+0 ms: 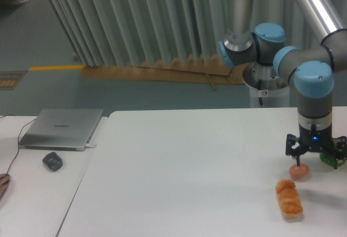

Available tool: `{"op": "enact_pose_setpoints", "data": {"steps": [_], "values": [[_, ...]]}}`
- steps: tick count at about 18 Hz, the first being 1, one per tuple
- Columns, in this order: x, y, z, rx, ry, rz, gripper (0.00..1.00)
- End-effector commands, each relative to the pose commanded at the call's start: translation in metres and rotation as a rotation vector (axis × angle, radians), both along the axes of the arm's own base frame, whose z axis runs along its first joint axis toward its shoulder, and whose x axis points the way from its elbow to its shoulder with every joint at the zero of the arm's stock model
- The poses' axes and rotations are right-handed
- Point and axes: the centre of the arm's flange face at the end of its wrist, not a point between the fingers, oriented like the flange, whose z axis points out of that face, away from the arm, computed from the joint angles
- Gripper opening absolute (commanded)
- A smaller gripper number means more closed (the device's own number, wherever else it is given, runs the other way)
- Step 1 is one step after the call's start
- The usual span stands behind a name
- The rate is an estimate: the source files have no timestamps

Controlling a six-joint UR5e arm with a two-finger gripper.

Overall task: Place the bread in the basket
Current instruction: 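Lower the open gripper down onto the orange-brown bread roll, then close the gripper around the bread roll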

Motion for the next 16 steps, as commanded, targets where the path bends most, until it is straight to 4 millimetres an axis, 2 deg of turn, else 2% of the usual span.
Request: {"op": "enact_pose_setpoints", "data": {"steps": [4,6,7,8,10,12,16], "values": [[0.0,0.029,-0.001,0.042,0.015,0.146,1.0],[0.02,0.06,0.003,0.061,0.026,0.118,1.0],[0.028,0.068,0.006,0.068,0.028,0.103,1.0],[0.038,0.078,0.0,0.064,0.023,0.083,1.0],[0.049,0.093,-0.029,0.027,0.003,0.056,1.0],[0.059,0.098,-0.042,0.009,-0.011,0.034,1.0],[0.057,0.09,-0.039,0.029,-0.055,0.016,1.0]]}}
